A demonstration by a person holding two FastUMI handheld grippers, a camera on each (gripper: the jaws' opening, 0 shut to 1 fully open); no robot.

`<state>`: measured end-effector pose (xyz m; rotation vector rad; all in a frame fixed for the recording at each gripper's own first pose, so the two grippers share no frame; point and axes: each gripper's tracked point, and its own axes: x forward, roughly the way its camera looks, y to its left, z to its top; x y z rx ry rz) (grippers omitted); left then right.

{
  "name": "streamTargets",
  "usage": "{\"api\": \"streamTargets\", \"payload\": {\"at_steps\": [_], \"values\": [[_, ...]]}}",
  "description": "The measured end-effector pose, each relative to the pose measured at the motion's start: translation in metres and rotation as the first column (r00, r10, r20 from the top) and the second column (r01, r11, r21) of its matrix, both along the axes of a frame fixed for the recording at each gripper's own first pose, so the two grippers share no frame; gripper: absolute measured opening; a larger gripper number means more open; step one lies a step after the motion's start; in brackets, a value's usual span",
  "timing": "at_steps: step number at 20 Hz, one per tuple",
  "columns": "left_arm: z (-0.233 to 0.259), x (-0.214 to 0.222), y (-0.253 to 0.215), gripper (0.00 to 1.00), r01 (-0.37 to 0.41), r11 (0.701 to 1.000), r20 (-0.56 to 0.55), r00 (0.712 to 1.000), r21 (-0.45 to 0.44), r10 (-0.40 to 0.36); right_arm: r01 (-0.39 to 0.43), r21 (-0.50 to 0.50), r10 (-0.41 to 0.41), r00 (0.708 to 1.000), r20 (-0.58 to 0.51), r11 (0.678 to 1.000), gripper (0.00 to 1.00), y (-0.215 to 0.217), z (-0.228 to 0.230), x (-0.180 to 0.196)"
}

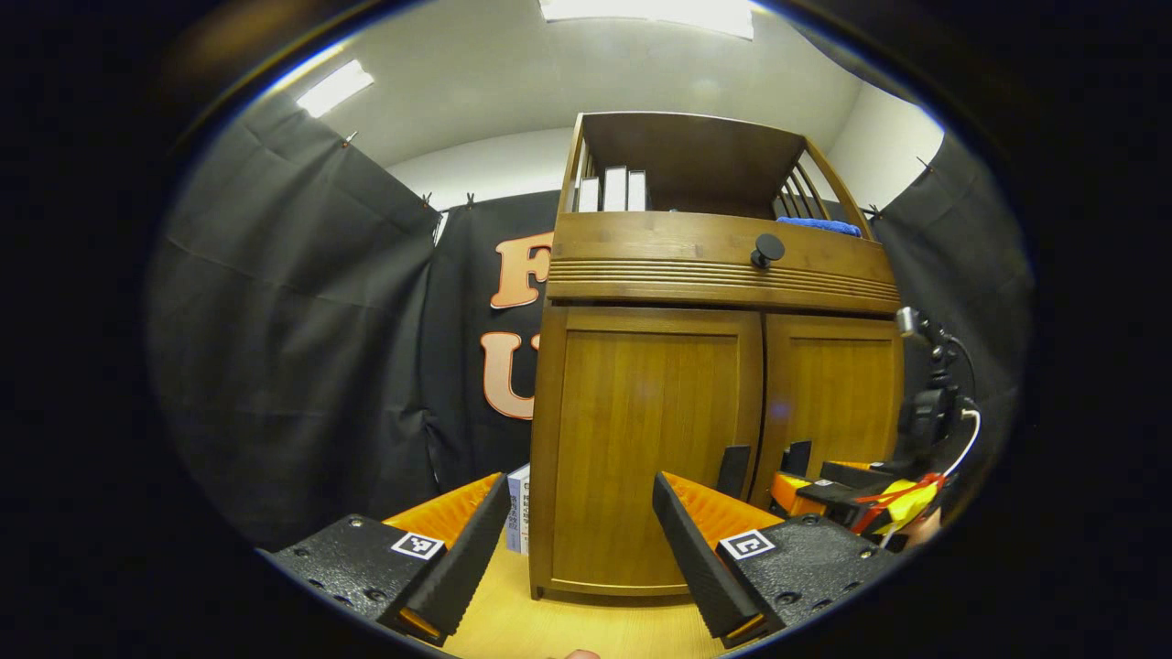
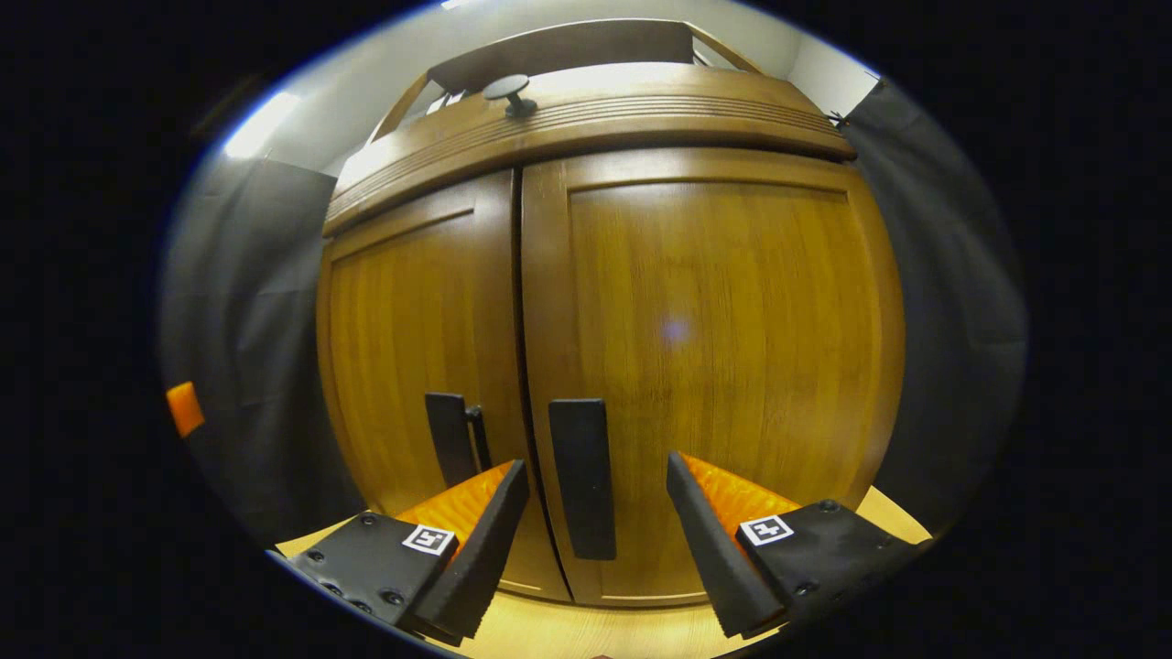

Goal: Open the right door of the double-door shoe cabinet with the right hand, and open the left door with the left hand.

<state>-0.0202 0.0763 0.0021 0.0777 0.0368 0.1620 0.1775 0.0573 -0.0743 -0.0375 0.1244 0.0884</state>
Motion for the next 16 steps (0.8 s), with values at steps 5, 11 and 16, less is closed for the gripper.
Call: {"api": "streamTargets", "payload": {"at_steps": [5, 11, 16], "values": [[0.002, 0.001, 0.009, 0.92, -0.025, 1.000, 0.005, 1.000, 0.011, 0.025, 0.044, -0.010, -0.044, 0.999, -0.003, 0.999, 0.98, -0.002, -0.006, 0.015], [-0.001, 0.003, 0.016, 0.92, -0.037, 0.999, -0.003, 0.999, -0.009, 0.037, 0.087, -0.007, -0.087, 0.996, -0.001, 0.996, 0.93, -0.006, -0.010, 0.020], [0.000, 0.004, 0.009, 0.94, -0.015, 1.000, 0.004, 1.000, -0.016, 0.015, 0.012, 0.062, -0.009, 0.999, -0.044, 0.998, 0.42, 0.008, -0.018, 0.020]]}}
